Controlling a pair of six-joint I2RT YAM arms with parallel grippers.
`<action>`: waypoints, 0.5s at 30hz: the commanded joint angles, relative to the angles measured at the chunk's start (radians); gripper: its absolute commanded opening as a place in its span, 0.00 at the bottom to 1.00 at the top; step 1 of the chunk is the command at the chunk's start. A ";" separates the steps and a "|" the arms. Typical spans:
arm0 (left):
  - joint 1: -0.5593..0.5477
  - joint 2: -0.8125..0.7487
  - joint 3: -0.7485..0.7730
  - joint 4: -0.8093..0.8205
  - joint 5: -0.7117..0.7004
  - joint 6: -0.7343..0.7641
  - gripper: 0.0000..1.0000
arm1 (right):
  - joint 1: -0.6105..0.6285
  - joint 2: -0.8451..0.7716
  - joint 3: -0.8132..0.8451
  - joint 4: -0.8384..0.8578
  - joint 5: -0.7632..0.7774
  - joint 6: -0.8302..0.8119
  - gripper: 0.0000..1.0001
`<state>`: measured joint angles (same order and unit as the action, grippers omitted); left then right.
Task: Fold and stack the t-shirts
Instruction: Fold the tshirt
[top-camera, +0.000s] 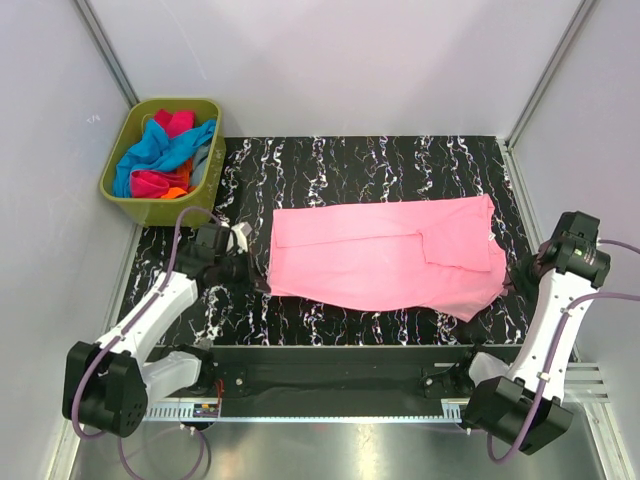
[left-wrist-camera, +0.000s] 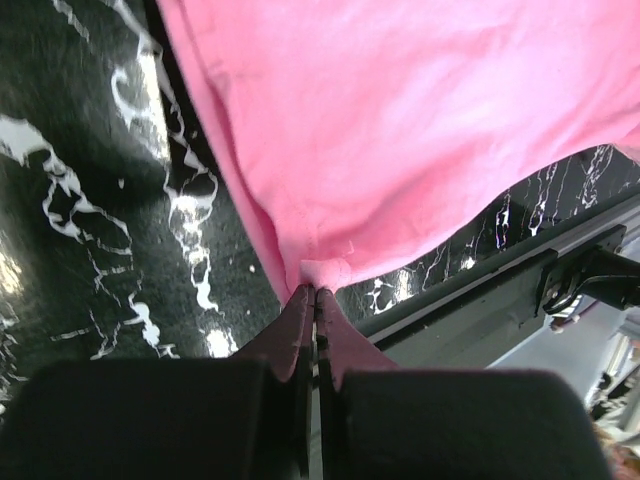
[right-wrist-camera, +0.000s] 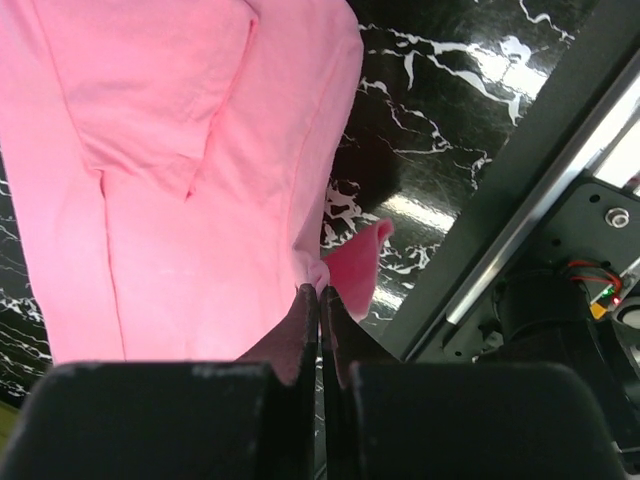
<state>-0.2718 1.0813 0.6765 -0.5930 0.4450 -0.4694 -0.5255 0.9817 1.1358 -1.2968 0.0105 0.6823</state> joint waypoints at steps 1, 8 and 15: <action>-0.003 -0.032 -0.026 -0.043 0.006 -0.070 0.01 | 0.002 -0.012 -0.010 -0.035 0.028 -0.004 0.00; 0.040 0.031 -0.060 -0.070 -0.084 -0.140 0.00 | 0.002 0.064 0.030 0.024 0.031 -0.035 0.00; 0.075 0.190 0.061 -0.031 -0.123 -0.098 0.00 | 0.002 0.250 0.119 0.126 -0.053 -0.029 0.00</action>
<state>-0.2066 1.2289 0.6495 -0.6594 0.3595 -0.5800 -0.5255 1.1728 1.1843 -1.2530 -0.0029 0.6617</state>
